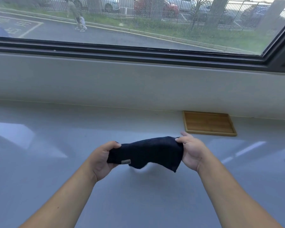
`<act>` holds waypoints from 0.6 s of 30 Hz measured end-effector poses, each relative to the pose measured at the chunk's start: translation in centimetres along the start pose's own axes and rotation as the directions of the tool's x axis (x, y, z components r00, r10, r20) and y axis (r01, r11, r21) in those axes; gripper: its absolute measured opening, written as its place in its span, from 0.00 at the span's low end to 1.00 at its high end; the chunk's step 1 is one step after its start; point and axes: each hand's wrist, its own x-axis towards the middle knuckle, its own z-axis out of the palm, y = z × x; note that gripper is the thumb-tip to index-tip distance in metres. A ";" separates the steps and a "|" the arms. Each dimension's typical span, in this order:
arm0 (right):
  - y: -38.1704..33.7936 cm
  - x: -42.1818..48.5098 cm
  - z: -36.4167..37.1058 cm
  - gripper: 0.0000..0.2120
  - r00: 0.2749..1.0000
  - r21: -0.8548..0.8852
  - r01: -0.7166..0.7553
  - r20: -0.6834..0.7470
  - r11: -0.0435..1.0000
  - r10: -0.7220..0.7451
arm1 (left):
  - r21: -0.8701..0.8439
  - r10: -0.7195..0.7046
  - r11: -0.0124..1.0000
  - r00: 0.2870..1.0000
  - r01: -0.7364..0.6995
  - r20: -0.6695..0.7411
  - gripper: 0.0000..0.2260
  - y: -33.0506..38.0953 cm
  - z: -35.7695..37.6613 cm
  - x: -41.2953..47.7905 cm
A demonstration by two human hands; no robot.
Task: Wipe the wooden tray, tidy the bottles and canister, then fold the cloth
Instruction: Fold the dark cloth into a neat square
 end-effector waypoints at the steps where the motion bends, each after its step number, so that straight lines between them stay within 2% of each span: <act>1: -0.4 -0.1 0.1 0.32 1.000 -0.003 0.027 0.013 1.000 -0.027 | 0.006 -0.036 0.999 0.999 0.036 0.027 0.11 -0.3 -0.3 -0.1; 4: -1.1 -1.0 1.7 0.29 0.988 -0.036 0.088 0.133 0.995 -0.083 | -0.063 -0.152 0.985 0.984 0.158 0.089 0.12 -1.8 -0.4 -0.7; 8: -1.8 -2.7 3.9 0.27 0.924 0.023 0.118 0.364 0.993 -0.118 | -0.162 -0.269 0.948 0.961 0.275 0.055 0.16 -3.8 -0.2 -1.1; 11: -2.6 -3.7 5.0 0.30 0.853 0.032 0.137 0.505 0.990 -0.134 | -0.201 -0.303 0.907 0.904 0.370 0.301 0.25 -4.7 -0.5 -1.3; 13: -2.9 -4.1 5.4 0.31 0.815 0.006 0.145 0.567 0.989 -0.123 | -0.217 -0.299 0.889 0.869 0.404 0.394 0.30 -5.0 -0.6 -1.3; 15: -2.8 -4.3 5.3 0.31 0.799 -0.010 0.137 0.592 0.991 -0.104 | -0.210 -0.281 0.902 0.882 0.378 0.378 0.30 -4.9 0.0 -1.2; 18: -2.2 -4.3 4.4 0.27 0.827 -0.012 0.123 0.554 0.992 -0.096 | -0.057 -0.178 0.978 0.947 0.199 0.266 0.22 -3.8 1.5 -0.9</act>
